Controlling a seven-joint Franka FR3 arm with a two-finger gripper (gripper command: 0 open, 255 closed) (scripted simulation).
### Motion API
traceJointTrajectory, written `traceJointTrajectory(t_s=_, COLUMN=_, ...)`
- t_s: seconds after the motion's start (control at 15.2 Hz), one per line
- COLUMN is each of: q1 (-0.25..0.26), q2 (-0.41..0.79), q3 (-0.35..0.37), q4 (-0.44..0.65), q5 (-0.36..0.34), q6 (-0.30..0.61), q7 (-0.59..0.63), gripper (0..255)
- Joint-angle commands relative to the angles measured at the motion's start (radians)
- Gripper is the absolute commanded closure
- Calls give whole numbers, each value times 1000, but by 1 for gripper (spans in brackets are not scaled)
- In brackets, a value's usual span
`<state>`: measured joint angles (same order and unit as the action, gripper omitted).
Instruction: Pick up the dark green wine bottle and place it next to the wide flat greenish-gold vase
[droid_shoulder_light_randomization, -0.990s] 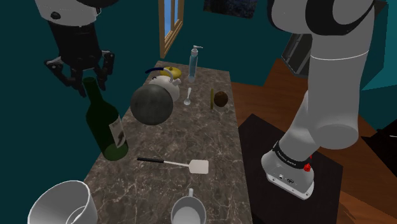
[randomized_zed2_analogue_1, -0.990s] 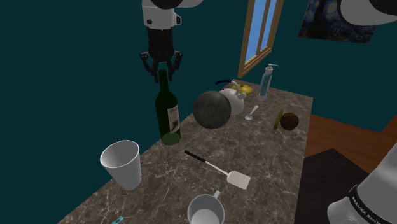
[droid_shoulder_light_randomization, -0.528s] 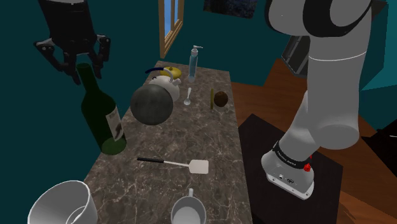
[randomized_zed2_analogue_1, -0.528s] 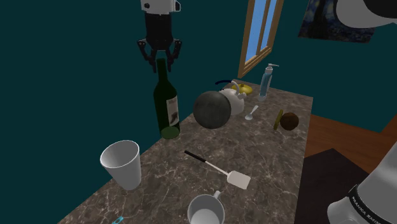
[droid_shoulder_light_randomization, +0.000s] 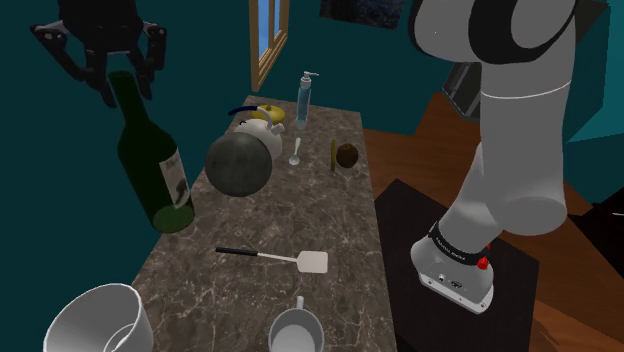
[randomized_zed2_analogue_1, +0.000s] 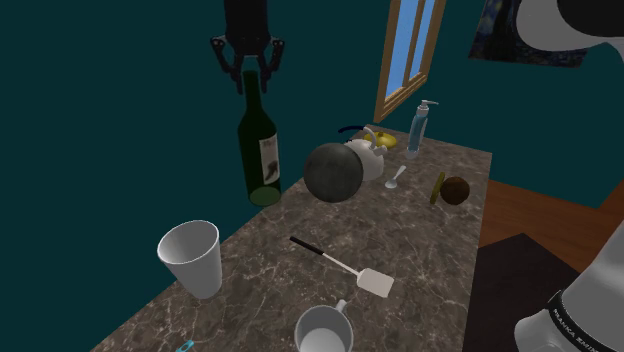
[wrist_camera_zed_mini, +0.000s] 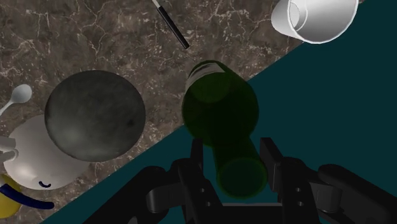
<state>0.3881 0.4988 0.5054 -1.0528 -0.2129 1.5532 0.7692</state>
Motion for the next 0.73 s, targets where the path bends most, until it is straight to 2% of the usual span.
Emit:
traceJointTrajectory(t_s=0.0, q1=14, q2=18, q3=-2, q4=57, q5=-8, q6=-39, q7=-1, gripper=255)
traceJointTrajectory(t_s=0.13, q1=26, q2=32, q3=-4, q4=102, q5=-14, q6=-68, q7=-2, gripper=255)
traceJointTrajectory(t_s=0.4, q1=-104, q2=-103, q3=-2, q4=-103, q5=51, q6=6, q7=-82, gripper=255)
traceJointTrajectory(t_s=0.66, q1=-206, q2=-203, q3=-18, q4=-239, q5=106, q6=50, q7=-176, gripper=255)
